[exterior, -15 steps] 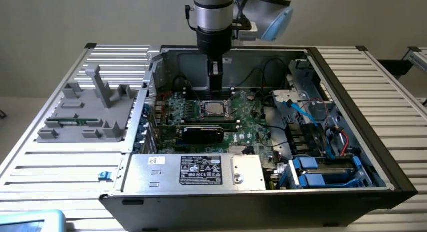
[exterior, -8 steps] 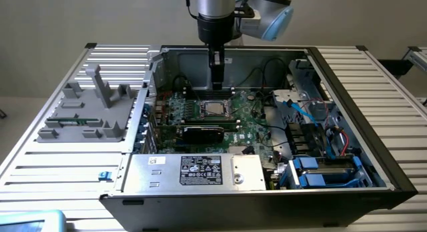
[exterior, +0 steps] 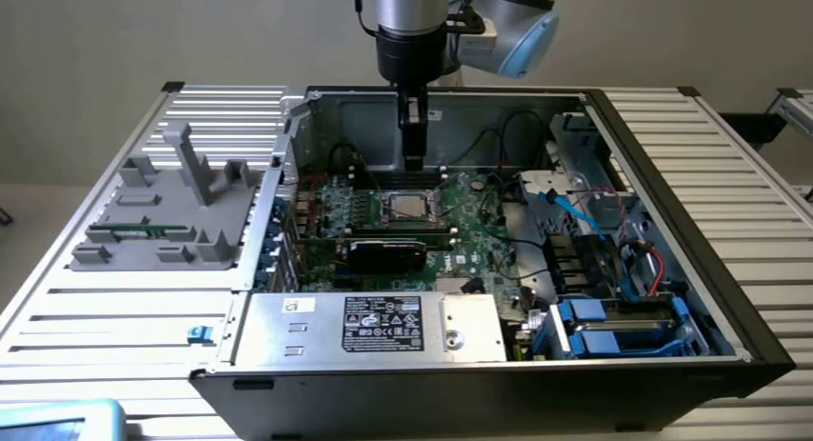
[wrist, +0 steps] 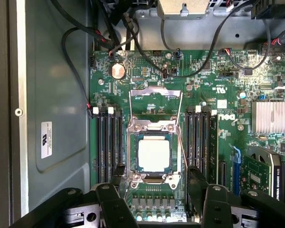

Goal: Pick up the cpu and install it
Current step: 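Close the cpu cover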

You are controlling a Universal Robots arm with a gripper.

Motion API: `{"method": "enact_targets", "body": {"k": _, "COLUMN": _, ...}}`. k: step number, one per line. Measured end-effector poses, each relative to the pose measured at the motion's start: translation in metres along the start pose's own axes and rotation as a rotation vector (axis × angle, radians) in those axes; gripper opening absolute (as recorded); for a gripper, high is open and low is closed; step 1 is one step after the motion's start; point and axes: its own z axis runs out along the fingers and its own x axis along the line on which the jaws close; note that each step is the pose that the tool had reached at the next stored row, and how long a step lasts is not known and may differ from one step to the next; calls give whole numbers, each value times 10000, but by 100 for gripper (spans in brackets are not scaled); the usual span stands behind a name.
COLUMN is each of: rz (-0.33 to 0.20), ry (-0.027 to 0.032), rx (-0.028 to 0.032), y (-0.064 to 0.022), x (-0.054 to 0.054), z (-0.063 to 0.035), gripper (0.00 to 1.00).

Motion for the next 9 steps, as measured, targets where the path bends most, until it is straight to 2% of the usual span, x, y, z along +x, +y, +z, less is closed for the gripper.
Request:
{"method": "enact_targets", "body": {"k": 5, "rz": 0, "ry": 0, "rx": 7, "y": 1, "x": 0, "z": 0, "gripper": 62}}
{"method": "enact_targets", "body": {"k": 7, "rz": 0, "ry": 0, "rx": 10, "y": 1, "x": 0, "z": 0, "gripper": 49}}
{"method": "enact_targets", "body": {"k": 8, "rz": 0, "ry": -1, "rx": 11, "y": 1, "x": 0, "z": 0, "gripper": 49}}
{"method": "enact_targets", "body": {"k": 9, "rz": 0, "ry": 0, "rx": 12, "y": 1, "x": 0, "z": 0, "gripper": 43}}
